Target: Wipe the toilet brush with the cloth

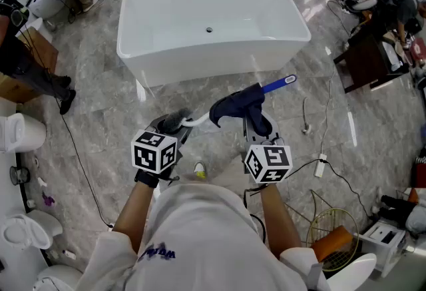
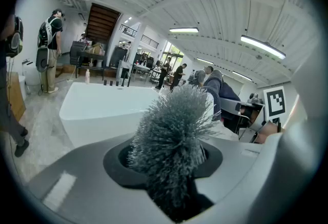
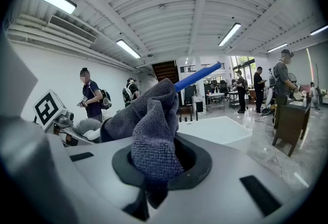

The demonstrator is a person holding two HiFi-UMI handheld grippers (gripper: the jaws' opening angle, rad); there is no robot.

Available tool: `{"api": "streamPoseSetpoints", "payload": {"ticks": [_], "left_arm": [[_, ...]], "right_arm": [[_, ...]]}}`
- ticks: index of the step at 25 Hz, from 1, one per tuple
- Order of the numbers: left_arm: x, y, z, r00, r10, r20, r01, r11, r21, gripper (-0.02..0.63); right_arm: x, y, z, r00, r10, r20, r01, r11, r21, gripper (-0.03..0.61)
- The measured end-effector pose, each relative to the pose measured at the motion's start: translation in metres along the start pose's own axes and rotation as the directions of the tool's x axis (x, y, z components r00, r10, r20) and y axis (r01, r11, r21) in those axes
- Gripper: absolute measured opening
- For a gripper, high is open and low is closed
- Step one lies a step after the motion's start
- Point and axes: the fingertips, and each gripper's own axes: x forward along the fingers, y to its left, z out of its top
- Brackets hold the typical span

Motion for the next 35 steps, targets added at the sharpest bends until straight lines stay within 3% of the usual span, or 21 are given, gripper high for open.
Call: {"api": "streamPoseSetpoints", "payload": {"ticks": [3, 8, 14, 23, 29, 35], "left_arm": [[-0.003, -0.006, -0.003, 1.0, -0.023, -0.009, 0.023, 0.999, 0.037, 0.173], [-0.007, -0.008, -0.009, 0.998, -0.057, -0.016, 0.058, 0.998, 0.013, 0.186], [0.002, 0.0, -0.003, 1.0, 0.002, -0.011, -0.002, 1.0, 0.0, 0.173], [0.014, -0.001, 0.018, 0.997, 0.063, -0.046, -0.059, 0.994, 0.092, 0.175], [0.015, -0.002, 0.026, 0.993, 0.106, -0.052, -0.096, 0.982, 0.166, 0.176], [0.015, -0.006, 0.024, 0.993, 0.103, -0.053, -0.093, 0.981, 0.169, 0.176]], "right_arm": [[0.001, -0.001, 0.0, 1.0, -0.01, -0.004, 0.01, 1.0, 0.0, 0.041], [0.002, -0.001, -0.001, 1.0, -0.027, -0.005, 0.028, 1.0, 0.008, 0.041], [0.003, 0.005, -0.001, 1.0, 0.006, 0.003, -0.006, 1.0, -0.008, 0.046], [0.011, 0.065, -0.012, 0.987, 0.151, -0.053, -0.155, 0.983, -0.103, 0.044], [0.012, 0.079, -0.013, 0.985, 0.146, -0.096, -0.159, 0.977, -0.145, 0.044], [0.009, 0.073, -0.014, 0.986, 0.137, -0.096, -0.148, 0.982, -0.118, 0.044]]}}
